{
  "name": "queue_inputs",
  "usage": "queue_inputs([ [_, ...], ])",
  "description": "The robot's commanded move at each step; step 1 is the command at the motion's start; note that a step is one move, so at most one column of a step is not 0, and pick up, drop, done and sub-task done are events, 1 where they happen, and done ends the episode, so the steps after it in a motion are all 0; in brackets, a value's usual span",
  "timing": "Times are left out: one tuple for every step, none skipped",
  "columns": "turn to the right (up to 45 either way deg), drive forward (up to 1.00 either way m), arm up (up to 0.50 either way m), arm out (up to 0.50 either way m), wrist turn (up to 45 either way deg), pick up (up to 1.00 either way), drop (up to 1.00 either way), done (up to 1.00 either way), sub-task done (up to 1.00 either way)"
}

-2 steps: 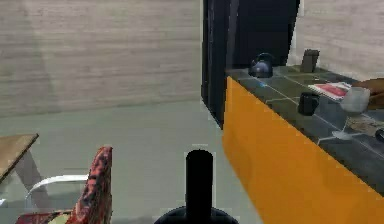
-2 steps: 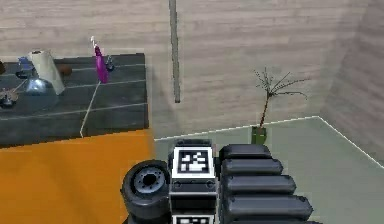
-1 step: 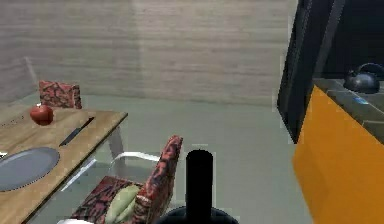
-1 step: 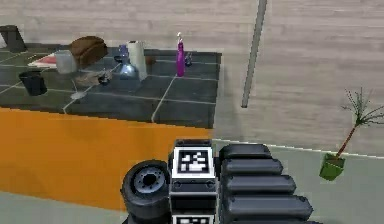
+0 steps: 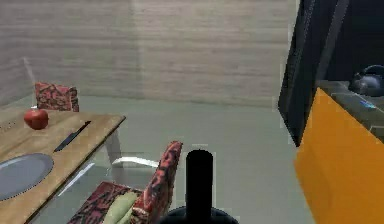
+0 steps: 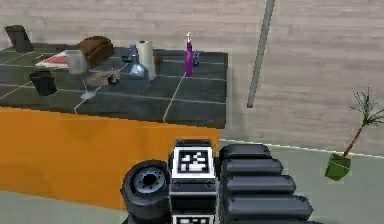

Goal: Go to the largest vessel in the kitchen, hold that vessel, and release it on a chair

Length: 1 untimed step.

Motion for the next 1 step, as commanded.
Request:
queue_inputs([
  [45.0,0.0,0.0,0.0,0.0,0.0,0.0,0.0,0.0],
])
